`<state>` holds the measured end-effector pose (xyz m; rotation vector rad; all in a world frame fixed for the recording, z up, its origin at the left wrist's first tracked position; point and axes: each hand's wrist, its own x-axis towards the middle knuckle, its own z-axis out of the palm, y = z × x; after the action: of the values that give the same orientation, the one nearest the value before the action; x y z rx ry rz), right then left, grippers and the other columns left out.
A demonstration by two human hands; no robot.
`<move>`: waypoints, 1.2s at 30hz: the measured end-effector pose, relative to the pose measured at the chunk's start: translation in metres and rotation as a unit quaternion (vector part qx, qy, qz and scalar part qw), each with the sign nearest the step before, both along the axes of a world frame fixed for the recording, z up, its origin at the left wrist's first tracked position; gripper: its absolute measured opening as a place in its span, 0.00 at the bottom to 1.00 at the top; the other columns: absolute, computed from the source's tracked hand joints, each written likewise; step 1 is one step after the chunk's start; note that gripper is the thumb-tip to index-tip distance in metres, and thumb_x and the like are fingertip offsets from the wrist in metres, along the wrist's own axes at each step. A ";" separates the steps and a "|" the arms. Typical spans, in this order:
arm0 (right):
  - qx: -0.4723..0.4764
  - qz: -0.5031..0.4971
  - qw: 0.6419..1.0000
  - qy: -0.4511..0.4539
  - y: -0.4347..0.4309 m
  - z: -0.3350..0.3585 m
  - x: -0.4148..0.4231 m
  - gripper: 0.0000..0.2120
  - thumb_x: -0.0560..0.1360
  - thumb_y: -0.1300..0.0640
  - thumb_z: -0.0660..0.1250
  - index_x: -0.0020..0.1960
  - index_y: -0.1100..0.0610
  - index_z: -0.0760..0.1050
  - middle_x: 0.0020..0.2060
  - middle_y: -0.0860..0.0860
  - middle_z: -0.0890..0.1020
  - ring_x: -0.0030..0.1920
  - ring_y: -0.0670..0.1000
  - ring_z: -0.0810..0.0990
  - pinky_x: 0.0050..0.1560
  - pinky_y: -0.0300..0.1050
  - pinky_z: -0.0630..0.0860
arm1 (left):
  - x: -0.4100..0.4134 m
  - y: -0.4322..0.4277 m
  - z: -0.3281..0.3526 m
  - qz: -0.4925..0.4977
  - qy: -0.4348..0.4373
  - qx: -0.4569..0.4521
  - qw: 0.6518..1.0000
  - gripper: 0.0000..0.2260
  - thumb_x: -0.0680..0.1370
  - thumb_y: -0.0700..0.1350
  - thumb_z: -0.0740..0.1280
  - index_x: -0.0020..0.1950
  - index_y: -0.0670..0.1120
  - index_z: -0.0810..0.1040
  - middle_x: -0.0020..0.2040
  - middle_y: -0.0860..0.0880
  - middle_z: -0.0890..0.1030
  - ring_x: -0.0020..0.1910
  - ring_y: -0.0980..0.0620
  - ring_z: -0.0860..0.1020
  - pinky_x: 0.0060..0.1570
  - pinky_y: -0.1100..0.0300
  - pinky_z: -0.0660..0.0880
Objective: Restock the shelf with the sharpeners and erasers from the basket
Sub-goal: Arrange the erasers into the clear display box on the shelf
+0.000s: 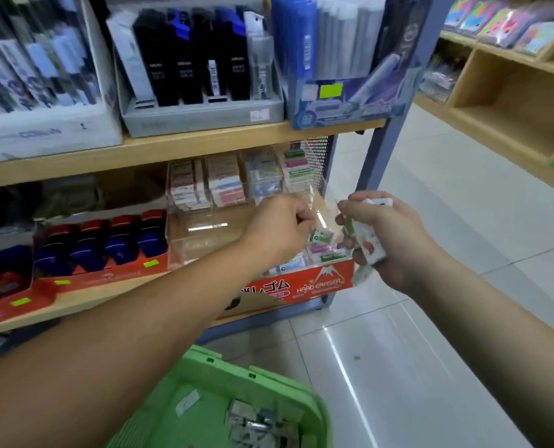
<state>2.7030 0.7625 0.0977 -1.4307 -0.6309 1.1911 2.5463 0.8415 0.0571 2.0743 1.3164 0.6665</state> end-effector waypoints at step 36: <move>0.004 0.064 0.997 0.050 0.009 -0.012 -0.026 0.08 0.78 0.58 0.74 0.57 0.53 0.79 0.47 0.56 0.88 0.43 0.56 0.89 0.39 0.51 0.85 | -0.053 0.000 -0.010 0.008 0.212 0.142 0.967 0.08 0.81 0.49 0.69 0.57 0.53 0.85 0.53 0.52 0.73 0.47 0.52 0.78 0.43 0.54 0.79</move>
<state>2.6769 0.7715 0.0859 -1.3305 -0.6651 1.3499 2.4928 0.8417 0.0470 2.5457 1.5404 0.4494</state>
